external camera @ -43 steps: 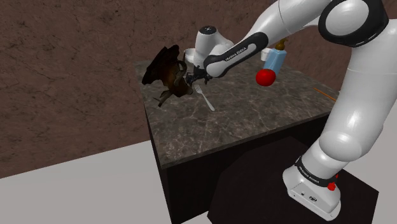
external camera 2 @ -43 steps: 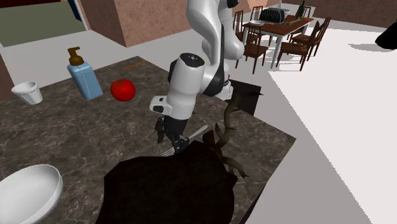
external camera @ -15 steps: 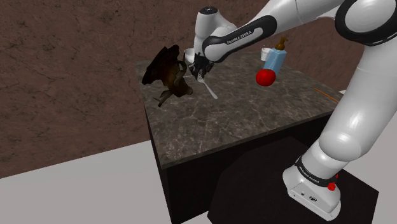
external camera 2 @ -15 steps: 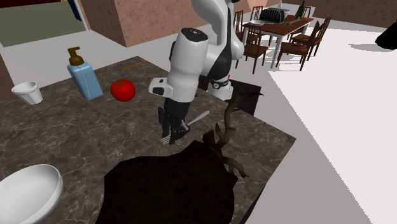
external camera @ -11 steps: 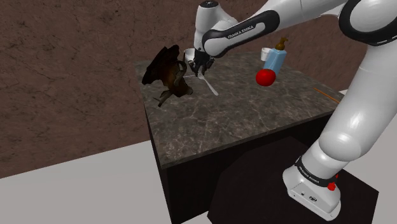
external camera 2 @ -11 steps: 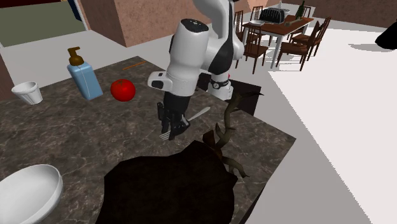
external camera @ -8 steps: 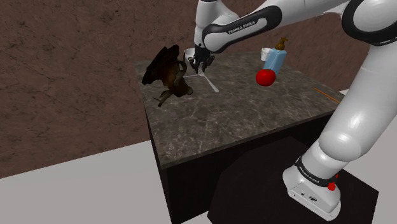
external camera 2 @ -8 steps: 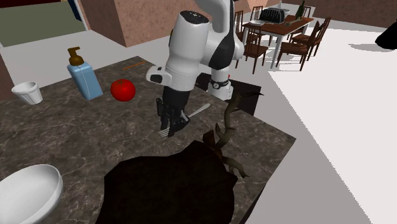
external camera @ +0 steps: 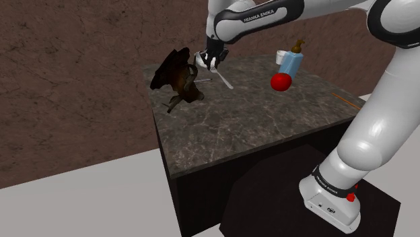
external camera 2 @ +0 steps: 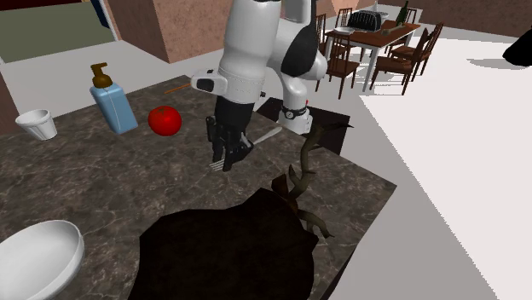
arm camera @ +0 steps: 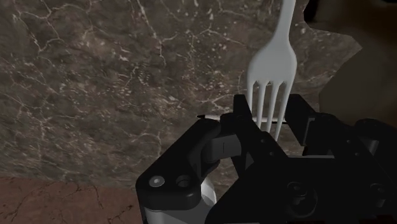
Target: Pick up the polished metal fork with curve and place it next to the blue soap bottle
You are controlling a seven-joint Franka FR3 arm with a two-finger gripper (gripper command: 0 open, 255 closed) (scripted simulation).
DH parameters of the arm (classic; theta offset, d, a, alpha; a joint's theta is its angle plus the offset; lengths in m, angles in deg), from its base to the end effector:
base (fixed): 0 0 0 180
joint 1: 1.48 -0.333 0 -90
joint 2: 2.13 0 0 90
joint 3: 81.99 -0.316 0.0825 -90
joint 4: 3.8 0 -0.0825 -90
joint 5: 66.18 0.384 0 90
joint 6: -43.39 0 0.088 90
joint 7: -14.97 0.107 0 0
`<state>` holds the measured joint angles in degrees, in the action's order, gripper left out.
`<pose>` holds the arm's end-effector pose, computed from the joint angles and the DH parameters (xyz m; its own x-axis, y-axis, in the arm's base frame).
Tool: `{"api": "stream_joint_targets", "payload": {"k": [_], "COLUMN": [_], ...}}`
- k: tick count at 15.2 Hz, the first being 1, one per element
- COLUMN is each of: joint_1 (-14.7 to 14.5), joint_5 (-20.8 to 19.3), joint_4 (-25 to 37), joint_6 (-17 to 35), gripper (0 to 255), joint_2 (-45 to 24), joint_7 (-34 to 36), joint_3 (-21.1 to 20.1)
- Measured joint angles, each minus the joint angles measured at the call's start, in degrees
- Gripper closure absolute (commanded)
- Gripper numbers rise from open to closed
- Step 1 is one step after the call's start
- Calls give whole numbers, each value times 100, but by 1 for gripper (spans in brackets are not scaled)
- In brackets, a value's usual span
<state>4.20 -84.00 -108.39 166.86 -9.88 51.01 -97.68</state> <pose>0.6118 0.0883 0.4817 0.9141 -0.2820 0.2914 -0.3211 -0.9422 0.0956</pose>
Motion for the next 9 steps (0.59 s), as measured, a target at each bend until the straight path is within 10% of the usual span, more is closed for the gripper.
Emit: {"api": "stream_joint_targets", "payload": {"k": [9], "joint_1": [-7], "joint_5": [128], "joint_4": [580], "joint_6": [-635], "gripper": [255], "joint_2": [81], "joint_7": [-196], "joint_3": [-24]}}
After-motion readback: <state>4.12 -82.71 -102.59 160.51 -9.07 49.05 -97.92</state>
